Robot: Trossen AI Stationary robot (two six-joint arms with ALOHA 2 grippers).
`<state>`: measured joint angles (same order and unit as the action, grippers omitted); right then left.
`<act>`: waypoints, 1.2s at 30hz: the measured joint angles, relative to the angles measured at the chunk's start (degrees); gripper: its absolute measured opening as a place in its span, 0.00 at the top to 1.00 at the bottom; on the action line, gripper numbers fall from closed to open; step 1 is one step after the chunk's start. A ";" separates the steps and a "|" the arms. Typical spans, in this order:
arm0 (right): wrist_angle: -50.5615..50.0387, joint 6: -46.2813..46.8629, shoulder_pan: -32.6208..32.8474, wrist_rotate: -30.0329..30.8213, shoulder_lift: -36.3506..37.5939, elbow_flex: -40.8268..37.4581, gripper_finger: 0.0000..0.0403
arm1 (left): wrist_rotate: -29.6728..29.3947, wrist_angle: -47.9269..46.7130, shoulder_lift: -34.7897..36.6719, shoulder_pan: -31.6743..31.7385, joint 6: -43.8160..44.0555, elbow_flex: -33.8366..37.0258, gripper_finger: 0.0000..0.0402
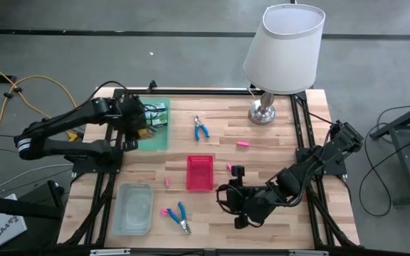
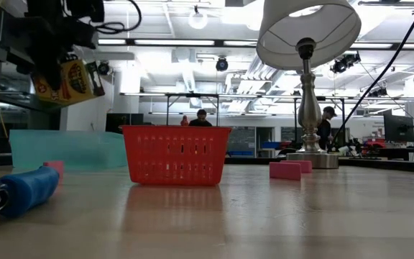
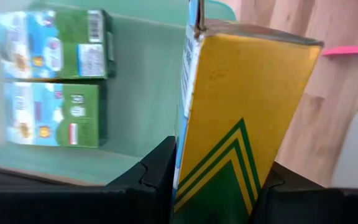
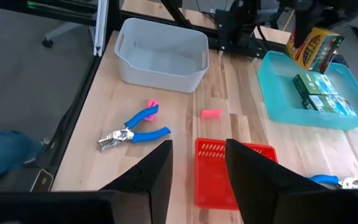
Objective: Pick & Place School Supplies
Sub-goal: Put the yellow crayon box into the green bin
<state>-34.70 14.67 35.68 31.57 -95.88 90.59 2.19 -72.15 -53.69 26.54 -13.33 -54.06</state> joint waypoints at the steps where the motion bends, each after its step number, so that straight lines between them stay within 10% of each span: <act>1: -0.10 0.28 0.00 -0.06 -0.02 0.00 0.66 | 0.61 -0.16 -0.87 0.42 -0.23 0.00 0.72; 36: -0.35 1.60 3.02 0.06 -0.02 0.00 0.66 | 9.95 4.71 -35.30 8.64 -19.55 0.07 0.72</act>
<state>-35.05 16.27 38.70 31.63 -95.90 90.59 12.14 -67.44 -88.99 35.18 -32.88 -54.00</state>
